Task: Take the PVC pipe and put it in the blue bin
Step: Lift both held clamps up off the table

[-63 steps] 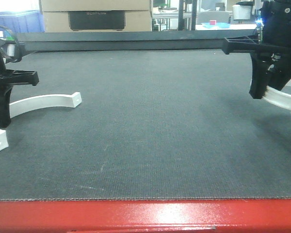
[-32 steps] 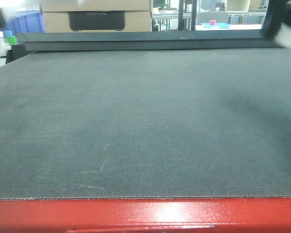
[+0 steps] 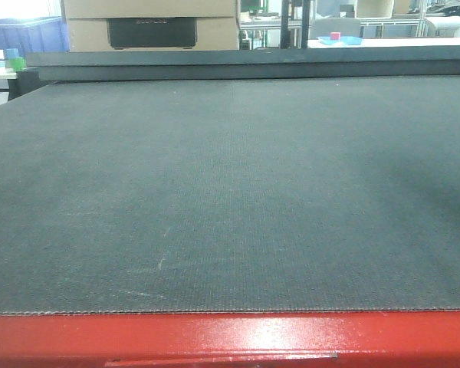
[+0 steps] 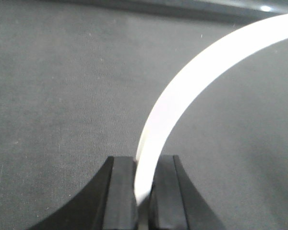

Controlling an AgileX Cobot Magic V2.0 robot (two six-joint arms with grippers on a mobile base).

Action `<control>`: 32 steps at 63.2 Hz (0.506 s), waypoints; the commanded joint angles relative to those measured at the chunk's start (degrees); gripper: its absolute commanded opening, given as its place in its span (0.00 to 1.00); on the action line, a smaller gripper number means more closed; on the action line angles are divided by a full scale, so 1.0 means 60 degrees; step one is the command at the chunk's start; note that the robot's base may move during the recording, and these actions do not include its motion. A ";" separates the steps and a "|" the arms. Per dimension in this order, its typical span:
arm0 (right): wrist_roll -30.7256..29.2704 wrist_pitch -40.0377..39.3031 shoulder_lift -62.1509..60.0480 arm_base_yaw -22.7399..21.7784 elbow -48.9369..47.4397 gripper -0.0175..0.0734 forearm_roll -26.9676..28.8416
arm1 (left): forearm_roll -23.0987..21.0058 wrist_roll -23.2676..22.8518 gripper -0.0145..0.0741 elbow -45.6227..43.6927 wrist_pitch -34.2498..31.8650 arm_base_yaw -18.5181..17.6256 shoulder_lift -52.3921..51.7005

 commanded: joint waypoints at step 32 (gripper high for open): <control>-0.0214 -0.1509 -0.4499 0.0008 0.2978 0.01 -0.0038 | -0.0123 -0.0051 0.04 0.3368 -0.2240 0.1043 -0.2902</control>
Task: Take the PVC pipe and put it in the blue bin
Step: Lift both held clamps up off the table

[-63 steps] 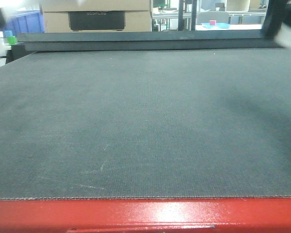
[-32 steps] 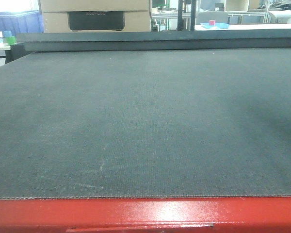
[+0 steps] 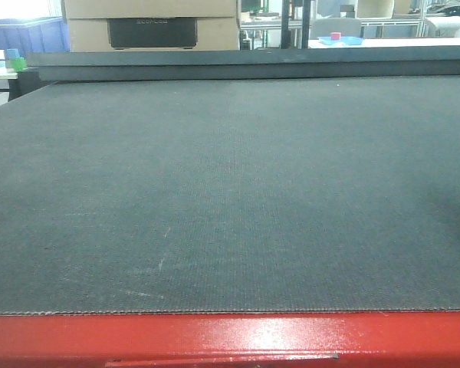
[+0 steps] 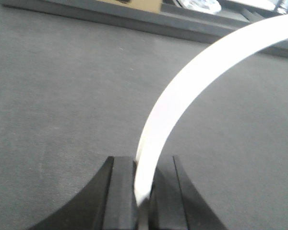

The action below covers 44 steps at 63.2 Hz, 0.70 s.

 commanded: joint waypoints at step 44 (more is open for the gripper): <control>-0.0107 -0.1705 -0.0881 0.0008 0.0034 0.01 -0.0038 | -0.0080 -0.0051 0.04 -0.0001 -0.1580 0.0121 -0.1007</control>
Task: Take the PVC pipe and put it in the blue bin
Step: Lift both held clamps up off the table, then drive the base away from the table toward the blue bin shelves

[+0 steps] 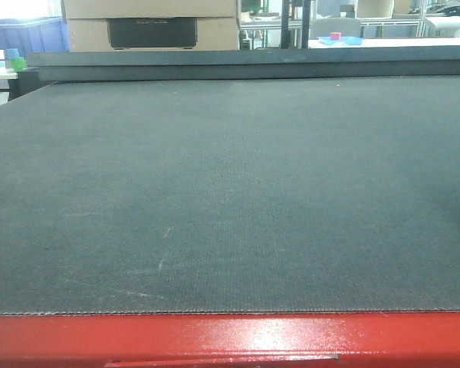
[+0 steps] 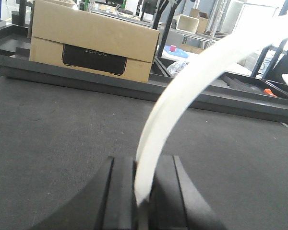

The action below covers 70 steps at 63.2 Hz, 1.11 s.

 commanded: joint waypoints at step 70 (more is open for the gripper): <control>-0.0066 -0.0312 -0.0050 0.0008 0.0034 0.01 -0.0038 | -0.0062 -0.0051 0.04 -0.0022 -0.0271 0.0015 -0.0071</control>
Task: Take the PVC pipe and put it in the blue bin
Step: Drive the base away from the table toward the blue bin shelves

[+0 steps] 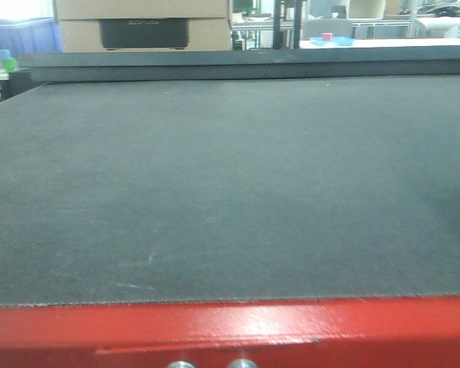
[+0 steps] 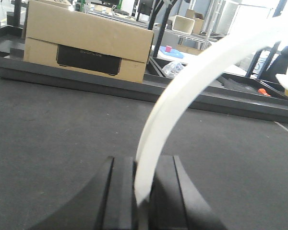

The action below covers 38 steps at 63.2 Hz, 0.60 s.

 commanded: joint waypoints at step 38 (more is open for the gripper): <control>-0.0047 -0.0293 -0.0050 0.0008 0.0034 0.01 -0.0038 | -0.0062 -0.0051 0.04 -0.0022 -0.0271 0.0015 -0.0071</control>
